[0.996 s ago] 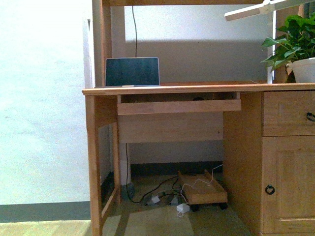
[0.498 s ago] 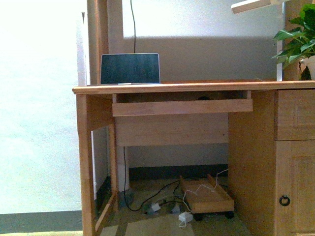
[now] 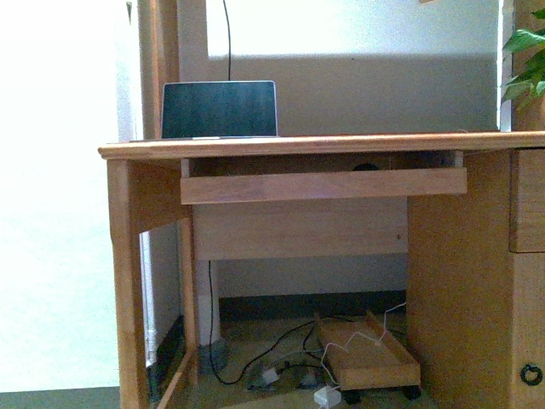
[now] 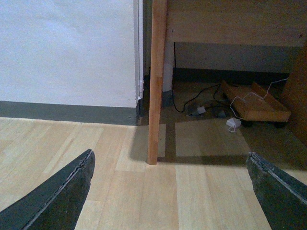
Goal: Place mouse
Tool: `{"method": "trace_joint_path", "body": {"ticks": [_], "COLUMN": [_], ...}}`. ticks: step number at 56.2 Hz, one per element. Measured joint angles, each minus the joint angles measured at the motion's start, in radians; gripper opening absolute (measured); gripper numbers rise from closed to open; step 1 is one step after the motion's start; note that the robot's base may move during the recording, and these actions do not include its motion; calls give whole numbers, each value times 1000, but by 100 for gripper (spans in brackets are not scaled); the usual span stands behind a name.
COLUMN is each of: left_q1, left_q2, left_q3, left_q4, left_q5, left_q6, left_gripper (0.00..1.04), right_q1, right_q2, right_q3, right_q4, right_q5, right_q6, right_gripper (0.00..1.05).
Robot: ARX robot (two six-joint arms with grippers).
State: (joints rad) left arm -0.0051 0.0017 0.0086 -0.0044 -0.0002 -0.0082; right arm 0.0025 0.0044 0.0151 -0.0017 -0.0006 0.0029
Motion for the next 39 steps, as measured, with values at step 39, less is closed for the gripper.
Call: {"method": "trace_joint_path", "body": {"ticks": [39], "left_q1": [0], "left_q2": [-1], "left_q3": [0], "left_q4": [0], "left_q5": [1], "left_q6": [0], "left_gripper": [97], "right_q1": [0], "right_q2": [0], "right_q3": [0], "right_q4": [0], "right_q5": [0], "right_q6": [0], "right_gripper": [97]}}
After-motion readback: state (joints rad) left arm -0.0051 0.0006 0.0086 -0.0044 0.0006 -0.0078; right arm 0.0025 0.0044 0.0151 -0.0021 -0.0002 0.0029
